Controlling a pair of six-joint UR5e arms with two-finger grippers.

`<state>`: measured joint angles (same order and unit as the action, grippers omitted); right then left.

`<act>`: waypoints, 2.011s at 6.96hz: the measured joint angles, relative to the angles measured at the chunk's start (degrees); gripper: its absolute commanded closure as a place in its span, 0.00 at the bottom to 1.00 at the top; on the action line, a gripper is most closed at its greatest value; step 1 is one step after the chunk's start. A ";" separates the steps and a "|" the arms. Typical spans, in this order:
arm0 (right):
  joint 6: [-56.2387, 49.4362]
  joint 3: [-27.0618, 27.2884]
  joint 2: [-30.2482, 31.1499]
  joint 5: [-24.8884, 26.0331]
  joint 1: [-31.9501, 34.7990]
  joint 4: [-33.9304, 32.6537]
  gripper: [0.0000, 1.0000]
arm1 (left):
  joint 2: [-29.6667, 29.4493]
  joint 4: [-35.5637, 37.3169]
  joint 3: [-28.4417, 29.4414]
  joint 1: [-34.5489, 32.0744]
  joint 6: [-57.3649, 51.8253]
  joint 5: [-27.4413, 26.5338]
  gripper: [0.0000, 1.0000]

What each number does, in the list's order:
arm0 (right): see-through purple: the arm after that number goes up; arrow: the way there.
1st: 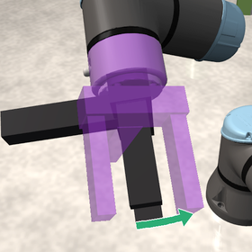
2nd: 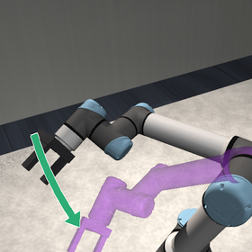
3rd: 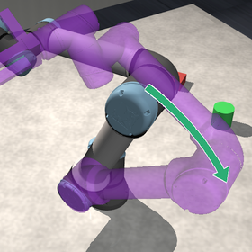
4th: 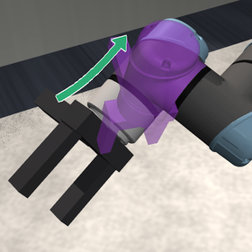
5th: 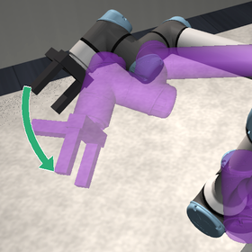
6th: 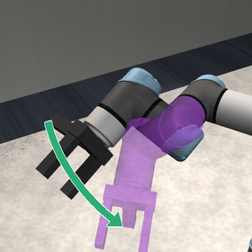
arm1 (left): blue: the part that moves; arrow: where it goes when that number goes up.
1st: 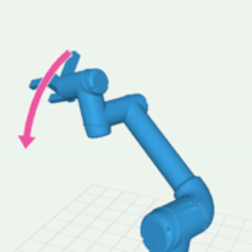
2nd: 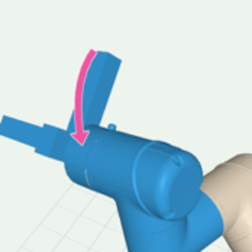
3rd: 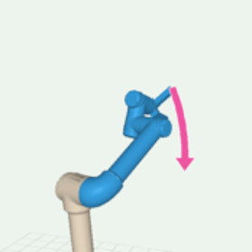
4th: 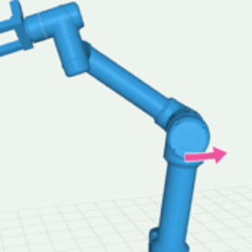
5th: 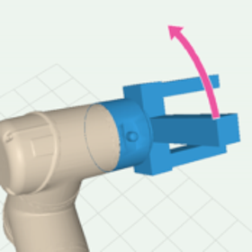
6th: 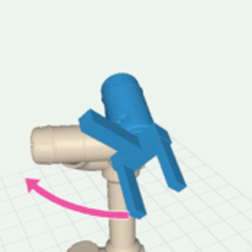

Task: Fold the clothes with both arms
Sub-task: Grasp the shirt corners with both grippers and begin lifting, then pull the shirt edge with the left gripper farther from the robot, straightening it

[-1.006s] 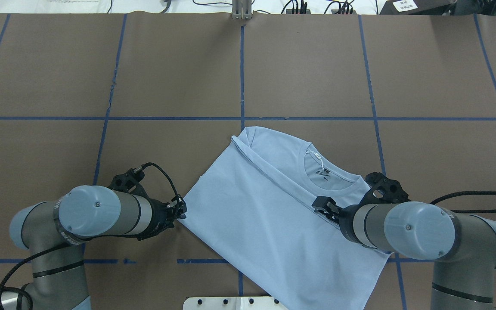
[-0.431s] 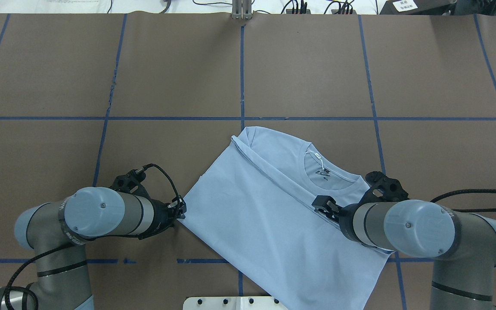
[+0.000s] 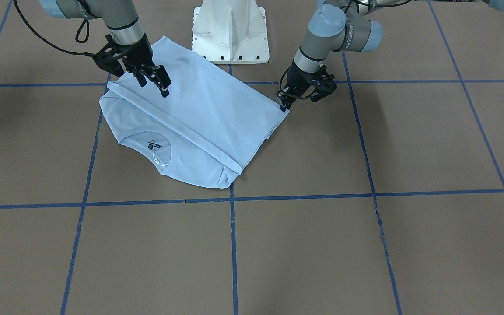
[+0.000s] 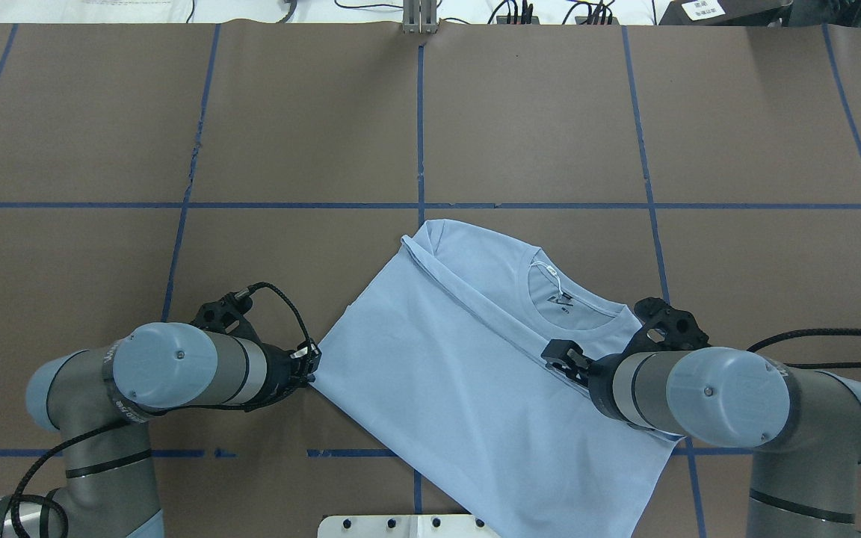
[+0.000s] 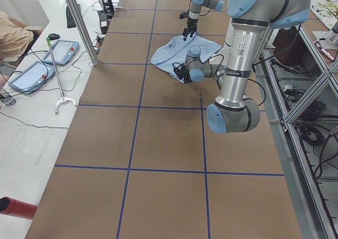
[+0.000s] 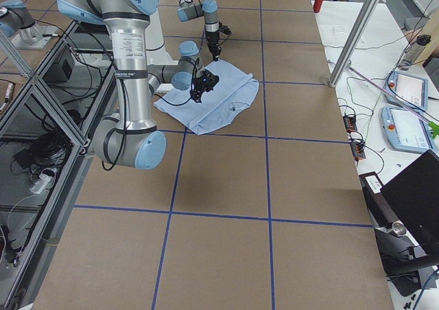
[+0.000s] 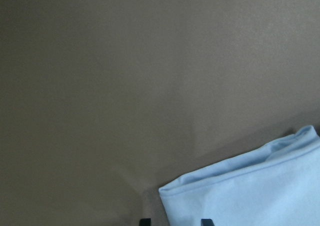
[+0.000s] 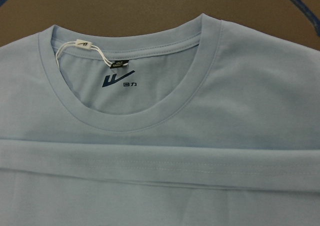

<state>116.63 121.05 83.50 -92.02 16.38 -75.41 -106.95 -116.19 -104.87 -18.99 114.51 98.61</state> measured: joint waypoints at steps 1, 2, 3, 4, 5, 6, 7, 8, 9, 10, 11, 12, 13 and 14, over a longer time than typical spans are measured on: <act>0.00 -0.02 0.00 0.00 -0.01 -0.02 0.00 | -0.01 0.00 -0.07 -0.26 -0.09 -0.39 1.00; 0.00 -0.06 0.00 0.00 -0.02 -0.04 0.00 | -0.01 0.00 -0.19 -0.69 -0.14 -0.84 1.00; 0.00 -0.08 0.00 0.00 -0.02 -0.02 0.00 | -0.03 0.02 -0.45 -1.36 -0.72 -1.05 1.00; 0.00 -0.06 0.00 0.02 0.04 -0.01 0.00 | -0.45 0.08 -0.73 -2.84 -2.71 -1.14 1.00; 0.00 -0.01 0.00 0.04 0.07 0.00 0.00 | -1.46 0.13 -0.66 -5.14 -5.63 -1.15 1.00; 0.00 0.03 0.00 0.04 0.07 0.00 0.00 | -3.04 0.14 0.04 -7.76 -8.80 -1.12 1.00; 0.00 0.08 0.00 0.14 0.04 0.00 0.00 | -5.75 -0.01 2.40 -10.54 -11.43 -1.06 1.00; 0.00 0.15 0.00 0.36 0.02 0.00 0.00 | -9.79 -0.66 7.28 -13.36 -12.92 -1.00 1.00; 0.00 0.18 0.00 0.53 0.08 0.00 0.00 | -13.60 -2.84 13.18 -16.11 -14.46 -0.98 1.00; 0.00 0.19 0.00 0.69 0.19 0.02 0.00 | -17.06 -7.06 20.07 -18.87 -16.73 -1.07 1.00; 0.00 0.27 -0.03 0.78 0.24 0.06 0.00 | -20.85 -12.18 27.93 -20.89 -18.56 -1.76 1.00; 0.00 0.29 -0.11 0.86 0.24 0.06 0.00 | -25.62 -18.04 37.15 -21.83 -19.57 -2.97 1.00; 0.00 0.20 -0.26 1.18 0.25 0.03 0.00 | -29.93 -24.08 45.97 -22.29 -20.42 -3.94 1.00; 0.00 0.12 -0.45 1.83 0.27 0.03 0.00 | -32.05 -28.01 50.93 -22.60 -21.56 -4.38 0.56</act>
<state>116.63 121.17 83.05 -90.19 16.65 -75.38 -139.00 -144.21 -53.94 -41.59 92.95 94.22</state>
